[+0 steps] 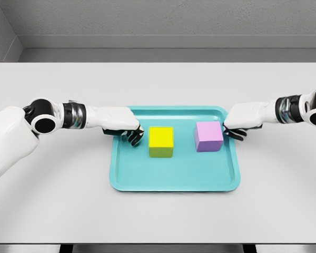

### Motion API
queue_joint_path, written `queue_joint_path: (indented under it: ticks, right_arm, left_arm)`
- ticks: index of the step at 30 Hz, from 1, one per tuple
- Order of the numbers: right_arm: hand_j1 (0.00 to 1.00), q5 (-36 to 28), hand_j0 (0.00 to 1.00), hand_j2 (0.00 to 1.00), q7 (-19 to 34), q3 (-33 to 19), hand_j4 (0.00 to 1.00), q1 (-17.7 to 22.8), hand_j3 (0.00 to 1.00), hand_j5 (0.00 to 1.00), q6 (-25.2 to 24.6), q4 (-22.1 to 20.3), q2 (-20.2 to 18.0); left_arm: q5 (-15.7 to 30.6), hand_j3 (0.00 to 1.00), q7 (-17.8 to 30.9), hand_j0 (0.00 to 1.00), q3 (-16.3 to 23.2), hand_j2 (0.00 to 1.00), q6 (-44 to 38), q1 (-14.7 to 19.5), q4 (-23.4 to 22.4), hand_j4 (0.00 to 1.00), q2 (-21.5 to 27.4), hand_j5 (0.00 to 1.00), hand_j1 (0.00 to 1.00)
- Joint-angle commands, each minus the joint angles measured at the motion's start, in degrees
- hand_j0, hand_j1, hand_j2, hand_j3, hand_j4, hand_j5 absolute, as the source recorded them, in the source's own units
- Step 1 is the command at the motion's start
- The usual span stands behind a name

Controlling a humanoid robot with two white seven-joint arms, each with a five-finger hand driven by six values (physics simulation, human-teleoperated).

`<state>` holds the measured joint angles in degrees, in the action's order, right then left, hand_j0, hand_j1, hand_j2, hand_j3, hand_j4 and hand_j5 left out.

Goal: Push two cubes

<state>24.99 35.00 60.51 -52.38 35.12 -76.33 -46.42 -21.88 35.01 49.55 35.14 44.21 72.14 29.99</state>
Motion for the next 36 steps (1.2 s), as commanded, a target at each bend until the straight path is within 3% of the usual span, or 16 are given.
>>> queue_joint_path:
  ticks: [1,5,10,16,25,27,36]
  right_arm:
    - [0.0,-0.2,0.0,0.0,0.0,-0.2,0.0,-0.1,0.0,0.0,-0.1,0.8,0.1]
    - [0.0,-0.4,0.0,0.0,0.0,-0.7,0.0,-1.1,0.0,0.0,-0.1,2.9,0.5]
    - [0.0,-0.4,0.0,0.0,0.0,0.0,0.0,-1.2,0.0,0.0,-0.1,2.7,3.4]
    - [0.0,-0.4,0.0,0.0,0.0,1.2,0.0,-1.1,0.0,0.0,-0.1,1.7,3.6]
    - [0.0,-0.2,0.0,0.0,0.0,4.7,0.0,-1.1,0.0,0.0,-0.1,-7.6,1.9]
    - [0.0,-0.2,0.0,0.0,0.0,4.6,0.0,-1.0,0.0,0.0,-0.1,-8.0,1.3]
    - [0.01,-0.5,0.01,0.01,0.0,-1.5,0.01,-0.8,0.01,0.01,-0.1,-3.7,-1.2]
  left_arm:
    - [0.3,0.24,0.0,0.24,-0.1,0.24,-0.1,0.0,0.0,0.24,0.1,0.24,0.24]
    - [0.4,0.24,0.0,0.24,-0.2,0.24,-0.1,0.1,0.0,0.24,0.2,0.24,0.24]
    - [0.4,0.24,0.0,0.24,-0.2,0.24,-0.1,0.1,-0.1,0.24,0.3,0.24,0.24]
    - [0.4,0.24,0.0,0.24,-0.2,0.24,-0.1,0.1,-0.1,0.24,0.3,0.24,0.24]
    - [0.4,0.24,0.0,0.24,-0.2,0.24,-0.1,0.1,-0.1,0.24,0.3,0.24,0.24]
    - [0.3,0.24,0.0,0.24,0.1,0.24,-0.1,0.0,0.0,0.24,-0.1,0.24,0.24]
    - [0.3,0.24,0.0,0.24,0.5,0.24,-0.1,-0.1,0.0,0.24,-0.5,0.24,0.24]
